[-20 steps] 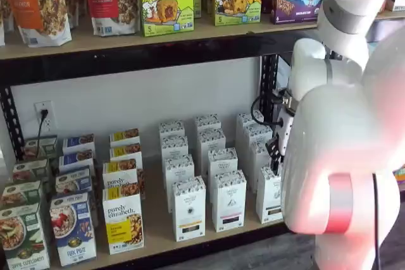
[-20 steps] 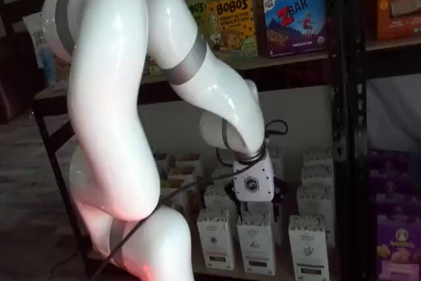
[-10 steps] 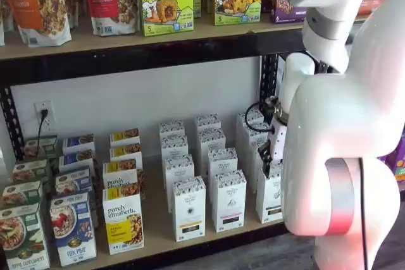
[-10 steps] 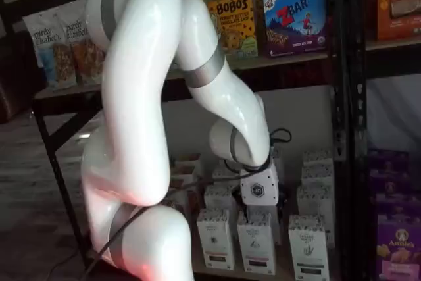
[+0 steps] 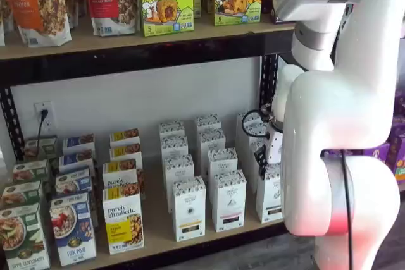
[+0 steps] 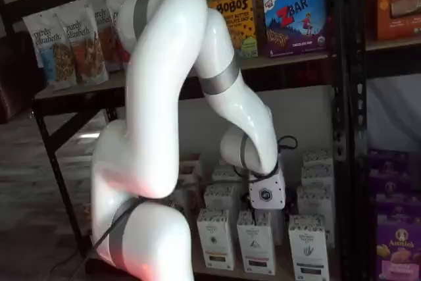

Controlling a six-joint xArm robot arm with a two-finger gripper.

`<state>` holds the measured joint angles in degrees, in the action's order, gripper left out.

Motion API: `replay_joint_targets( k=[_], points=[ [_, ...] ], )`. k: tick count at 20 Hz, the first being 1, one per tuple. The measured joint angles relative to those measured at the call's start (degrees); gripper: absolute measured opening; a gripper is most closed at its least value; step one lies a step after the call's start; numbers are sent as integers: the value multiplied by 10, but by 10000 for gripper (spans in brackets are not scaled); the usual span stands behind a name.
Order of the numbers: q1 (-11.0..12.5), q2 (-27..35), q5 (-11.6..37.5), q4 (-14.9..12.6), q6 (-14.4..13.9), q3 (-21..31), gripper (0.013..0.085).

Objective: Pick up the white box with a green strip in the middle, on the bottom shelf, the sixth box from the left

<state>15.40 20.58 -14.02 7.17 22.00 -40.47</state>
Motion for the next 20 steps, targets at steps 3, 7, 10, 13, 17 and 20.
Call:
replay_joint_targets(
  k=[3,7,10,13,17,20],
  points=[
    [10,35,-2,-33,-22,-36,850],
    [18,83,-8,-45,-26,-88,850],
    [23,117,-14,-50,-26,-126,850],
    [26,141,-14,-49,-22,-153,850],
    [30,168,-12,-56,-25,-185,850],
    [33,179,-12,-71,-36,-201,850]
  ],
)
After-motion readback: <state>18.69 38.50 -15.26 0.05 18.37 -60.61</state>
